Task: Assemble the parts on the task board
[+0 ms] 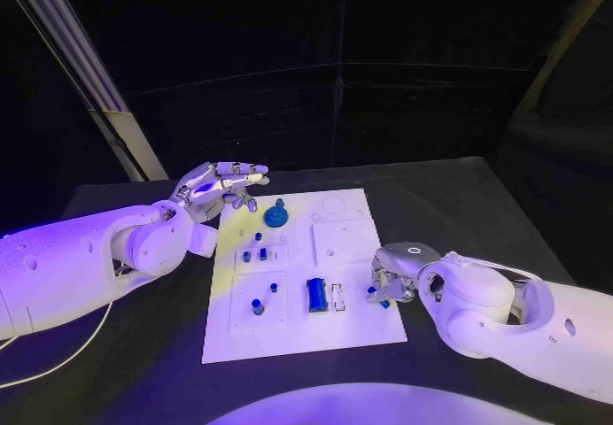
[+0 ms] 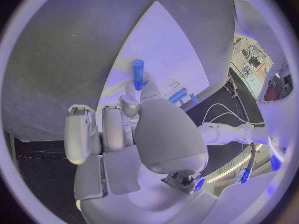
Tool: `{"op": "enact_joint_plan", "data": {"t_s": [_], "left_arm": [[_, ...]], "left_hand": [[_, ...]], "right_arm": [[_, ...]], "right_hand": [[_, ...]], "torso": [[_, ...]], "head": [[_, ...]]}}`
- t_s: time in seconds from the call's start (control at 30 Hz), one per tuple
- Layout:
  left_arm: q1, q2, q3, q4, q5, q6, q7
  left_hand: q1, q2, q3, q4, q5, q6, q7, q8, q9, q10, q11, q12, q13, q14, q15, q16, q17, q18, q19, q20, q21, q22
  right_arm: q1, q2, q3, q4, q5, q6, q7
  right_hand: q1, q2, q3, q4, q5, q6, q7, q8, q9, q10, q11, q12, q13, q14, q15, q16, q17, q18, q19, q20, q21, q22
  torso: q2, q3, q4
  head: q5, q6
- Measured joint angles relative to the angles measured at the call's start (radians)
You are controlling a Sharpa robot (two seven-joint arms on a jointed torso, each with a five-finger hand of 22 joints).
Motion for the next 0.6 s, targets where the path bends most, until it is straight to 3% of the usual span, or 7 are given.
{"op": "enact_joint_plan", "data": {"t_s": [0.17, 0.27, 0.43, 0.6], "left_arm": [[0.000, 0.000, 0.000, 0.000, 0.000, 0.001, -0.001], [0.000, -0.001, 0.000, 0.001, 0.000, 0.002, -0.002], [0.000, -0.002, 0.000, 0.001, 0.000, 0.003, -0.003], [0.000, -0.002, 0.000, 0.001, 0.000, 0.004, -0.004]], "left_hand": [[0.000, 0.000, 0.000, 0.000, 0.000, 0.000, 0.000, 0.000, 0.000, 0.000, 0.000, 0.000, 0.000, 0.000, 0.000, 0.000, 0.000, 0.000, 0.000, 0.000, 0.000, 0.000], [0.000, 0.000, 0.000, 0.000, 0.000, 0.000, 0.000, 0.000, 0.000, 0.000, 0.000, 0.000, 0.000, 0.000, 0.000, 0.000, 0.000, 0.000, 0.000, 0.000, 0.000, 0.000], [0.000, 0.000, 0.000, 0.000, 0.000, -0.004, 0.004, 0.000, 0.000, 0.000, 0.000, 0.000, 0.000, -0.004, -0.004, 0.000, -0.001, 0.000, 0.000, 0.000, 0.000, 0.000], [0.000, 0.000, 0.000, 0.000, 0.000, -0.004, 0.004, 0.000, 0.000, 0.000, 0.000, 0.000, 0.000, -0.004, -0.004, 0.000, -0.001, 0.000, 0.000, 0.000, 0.000, 0.000]], "right_arm": [[0.001, 0.006, 0.000, 0.002, -0.017, 0.014, 0.000], [0.002, 0.008, 0.000, 0.005, -0.024, 0.016, 0.000], [0.000, 0.007, -0.001, 0.011, -0.025, 0.000, 0.001], [-0.004, 0.000, -0.005, 0.018, 0.001, -0.045, -0.002]], "right_hand": [[0.059, 0.009, 0.040, -0.040, -0.005, -0.009, 0.004, -0.016, 0.000, -0.010, 0.002, -0.019, -0.010, 0.000, 0.000, -0.006, -0.003, 0.000, 0.000, 0.000, 0.000, 0.000], [0.088, 0.018, 0.073, -0.061, 0.000, -0.012, 0.004, -0.047, -0.001, -0.016, -0.002, -0.021, -0.015, 0.000, 0.001, -0.006, -0.002, 0.000, 0.000, 0.000, 0.000, 0.000], [0.101, 0.026, 0.121, -0.053, 0.080, 0.001, 0.003, -0.067, -0.049, -0.018, 0.000, -0.023, -0.013, -0.002, 0.003, -0.006, 0.006, 0.000, 0.000, 0.000, 0.000, 0.000], [0.097, 0.030, 0.174, -0.030, 0.156, 0.011, 0.003, -0.090, -0.066, -0.018, 0.000, -0.023, -0.011, 0.000, 0.004, -0.006, 0.008, 0.000, 0.000, 0.000, 0.000, 0.000]], "torso": [[0.000, -0.0001, 0.0007], [0.000, -0.0001, 0.0008], [0.001, 0.0000, 0.0008], [0.001, 0.0006, 0.0008]], "head": [[-0.001, 0.000], [-0.001, -0.001], [0.002, -0.002], [0.002, -0.001]]}}
